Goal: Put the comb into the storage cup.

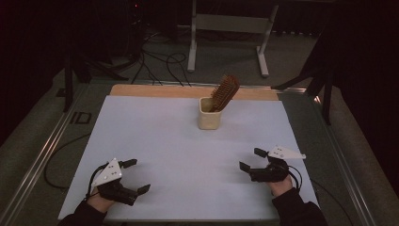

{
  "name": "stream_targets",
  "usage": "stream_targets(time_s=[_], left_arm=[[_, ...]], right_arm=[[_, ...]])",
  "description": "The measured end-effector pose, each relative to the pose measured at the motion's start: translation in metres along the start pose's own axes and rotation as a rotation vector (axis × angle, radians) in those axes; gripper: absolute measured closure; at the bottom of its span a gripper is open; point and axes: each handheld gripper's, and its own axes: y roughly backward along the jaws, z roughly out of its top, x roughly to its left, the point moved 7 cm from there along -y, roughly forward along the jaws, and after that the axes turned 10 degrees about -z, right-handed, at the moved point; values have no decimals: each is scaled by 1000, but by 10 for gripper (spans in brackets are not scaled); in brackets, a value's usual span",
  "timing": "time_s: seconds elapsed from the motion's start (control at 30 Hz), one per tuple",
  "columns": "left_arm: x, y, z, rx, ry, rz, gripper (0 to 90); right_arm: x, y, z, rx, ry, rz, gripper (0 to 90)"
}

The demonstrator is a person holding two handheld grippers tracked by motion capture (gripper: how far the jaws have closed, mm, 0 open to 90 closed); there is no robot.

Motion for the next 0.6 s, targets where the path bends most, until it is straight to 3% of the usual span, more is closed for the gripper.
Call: stream_targets(time_s=[0.1, 0.6], left_arm=[[0, 0, 0, 2, -2, -1, 0], [0, 1, 0, -1, -3, 1, 0]], right_arm=[[-1, 2, -9, 19, 37, -33, 91], [-7, 17, -29, 23, 36, -64, 90]])
